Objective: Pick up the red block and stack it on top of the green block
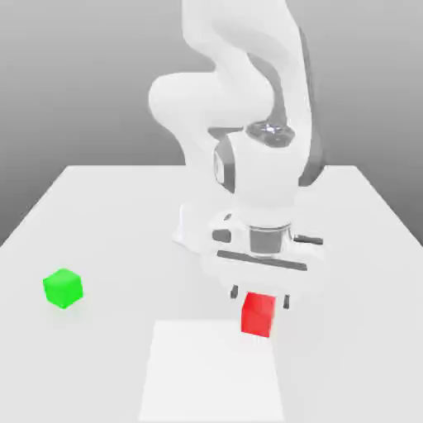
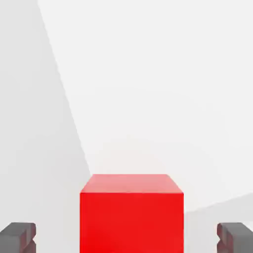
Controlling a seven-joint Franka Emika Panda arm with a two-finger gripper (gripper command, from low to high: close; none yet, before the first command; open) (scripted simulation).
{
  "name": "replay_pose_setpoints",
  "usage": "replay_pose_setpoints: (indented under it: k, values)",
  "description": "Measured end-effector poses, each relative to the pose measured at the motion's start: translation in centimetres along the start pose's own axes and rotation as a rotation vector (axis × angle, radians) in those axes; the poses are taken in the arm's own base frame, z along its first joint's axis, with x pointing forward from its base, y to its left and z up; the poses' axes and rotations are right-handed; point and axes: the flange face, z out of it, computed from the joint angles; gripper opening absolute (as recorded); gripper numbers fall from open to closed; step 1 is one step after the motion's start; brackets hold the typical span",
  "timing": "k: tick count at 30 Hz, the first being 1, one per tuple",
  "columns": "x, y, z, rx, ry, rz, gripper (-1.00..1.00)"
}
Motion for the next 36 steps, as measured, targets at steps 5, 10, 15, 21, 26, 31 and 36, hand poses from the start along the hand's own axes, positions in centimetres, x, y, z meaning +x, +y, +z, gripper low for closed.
replay_pose_setpoints:
  k: [5,10,15,21,26,31,36]
  values:
    - [-0.1,0.2,1.3,-0.002,0.0,0.001,-1.0]
    - [-0.1,0.2,1.1,-0.001,0.001,0.0,-1.0]
    - [-0.1,-0.1,-2.0,0.001,0.001,-0.004,-1.0]
    - [1.2,0.5,-4.9,-0.003,0.003,0.037,-1.0]
    - [7.4,2.2,-5.7,-0.002,0.003,0.208,-1.0]
    - [13.7,5.4,-6.4,-0.002,0.004,0.389,-1.0]
    - [19.3,10.0,-7.1,-0.001,0.004,0.572,-1.0]
